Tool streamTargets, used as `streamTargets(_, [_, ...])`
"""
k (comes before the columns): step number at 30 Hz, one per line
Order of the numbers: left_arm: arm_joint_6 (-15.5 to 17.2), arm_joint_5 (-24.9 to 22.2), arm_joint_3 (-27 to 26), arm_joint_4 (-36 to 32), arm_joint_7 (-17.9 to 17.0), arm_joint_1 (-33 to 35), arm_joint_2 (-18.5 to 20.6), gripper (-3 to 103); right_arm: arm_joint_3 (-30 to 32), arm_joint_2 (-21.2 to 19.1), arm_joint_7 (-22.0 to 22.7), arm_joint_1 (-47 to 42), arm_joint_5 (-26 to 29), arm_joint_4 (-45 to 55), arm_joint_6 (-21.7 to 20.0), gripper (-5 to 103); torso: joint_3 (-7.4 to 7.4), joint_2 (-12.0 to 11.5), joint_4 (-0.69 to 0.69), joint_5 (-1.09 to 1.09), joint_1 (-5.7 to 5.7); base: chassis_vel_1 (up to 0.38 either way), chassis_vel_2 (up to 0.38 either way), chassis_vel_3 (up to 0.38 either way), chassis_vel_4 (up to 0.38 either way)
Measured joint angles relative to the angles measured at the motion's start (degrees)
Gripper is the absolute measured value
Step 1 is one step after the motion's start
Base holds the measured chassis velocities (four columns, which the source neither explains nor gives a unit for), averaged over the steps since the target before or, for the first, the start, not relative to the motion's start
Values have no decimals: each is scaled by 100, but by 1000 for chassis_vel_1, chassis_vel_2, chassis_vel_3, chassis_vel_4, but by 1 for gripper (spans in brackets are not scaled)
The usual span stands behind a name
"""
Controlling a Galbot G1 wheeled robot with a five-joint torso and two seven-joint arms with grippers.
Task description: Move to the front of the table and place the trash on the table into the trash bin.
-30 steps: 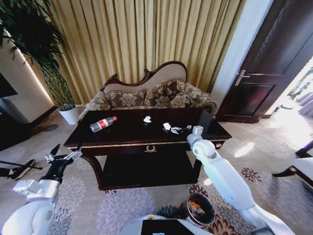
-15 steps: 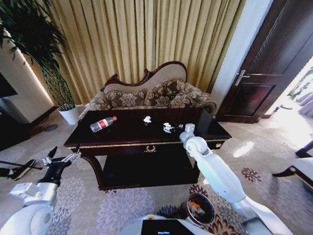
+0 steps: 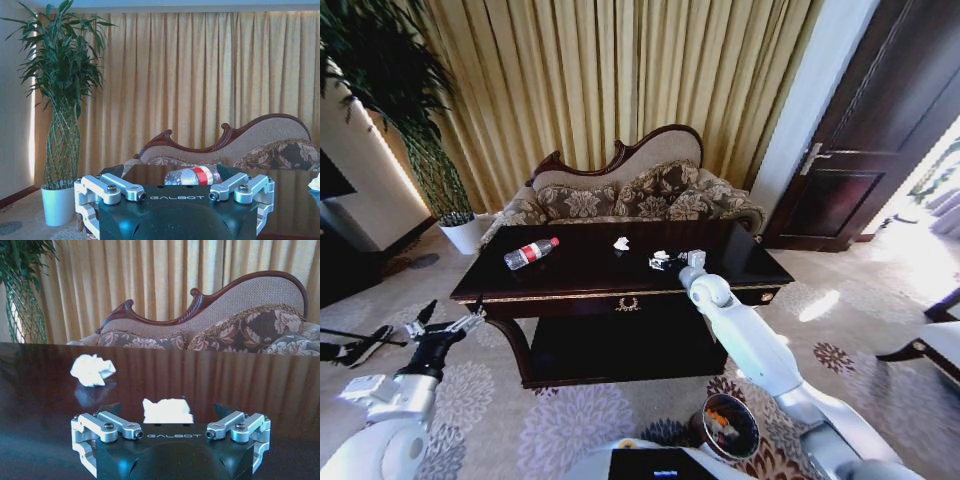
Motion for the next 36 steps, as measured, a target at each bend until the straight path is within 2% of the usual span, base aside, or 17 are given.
streamTargets(12, [-10,-9,34,43,0,-32,17,100,26,-71,-33,-6,-68,-134,43,101,0,0,1,0,0,0,0,0,0])
streamTargets(15, [-24,-22,27,59,-1,-35,24,100,36,-91,-54,-48,-97,-145,84,95,0,0,1,0,0,0,0,0,0])
streamTargets(16, [-29,-25,26,62,-1,-35,24,100,40,-94,-66,-62,-103,-149,95,90,0,1,1,0,0,0,0,0,0])
streamTargets(17, [-41,-27,25,67,-1,-35,24,100,45,-97,-78,-74,-109,-152,104,90,0,0,1,0,0,0,0,0,0])
streamTargets(19, [-84,-29,23,78,-2,-33,24,100,65,-102,-96,-105,-124,-163,128,79,0,0,1,0,0,0,0,0,0])
streamTargets(20, [-84,-29,23,78,-2,-33,24,100,65,-102,-96,-105,-124,-163,128,79,0,0,1,0,0,0,0,0,0])
streamTargets(23, [-96,-30,22,85,-2,-30,26,100,91,-107,-101,-144,-138,-169,162,63,0,0,1,0,0,0,0,0,0])
streamTargets(24, [-96,-30,22,85,-2,-30,26,100,91,-107,-101,-144,-138,-169,162,63,0,0,1,0,0,0,0,0,0])
streamTargets(25, [-98,-31,22,86,-2,-29,27,100,108,-107,-101,-159,-141,-169,170,58,0,0,1,0,0,0,0,0,0])
streamTargets(26, [-101,-32,23,87,-2,-27,28,100,153,-118,-102,-203,-143,-154,207,47,0,1,1,0,0,0,0,0,0])
streamTargets(27, [-101,-32,23,87,-2,-27,28,100,153,-118,-102,-203,-143,-154,207,47,0,1,1,0,0,0,0,0,0])
streamTargets(30, [-102,-32,31,86,-2,-23,29,100,213,-127,-102,-257,-135,-117,247,30,0,0,1,0,0,0,0,0,0])
streamTargets(31, [-102,-32,31,86,-2,-23,29,100,213,-127,-102,-257,-135,-117,247,30,0,0,1,0,0,0,0,0,0])
streamTargets(34, [-105,-30,39,84,1,-19,27,100,280,-136,-92,-335,-106,-36,277,14,0,0,1,0,0,0,0,0,0])
streamTargets(35, [-105,-30,39,84,1,-19,27,100,280,-136,-92,-335,-106,-36,277,14,0,0,1,0,0,0,0,0,0])
streamTargets(36, [-107,-28,41,84,5,-18,25,100,303,-138,-85,-363,-95,-1,281,9,0,0,1,0,0,0,0,0,0])
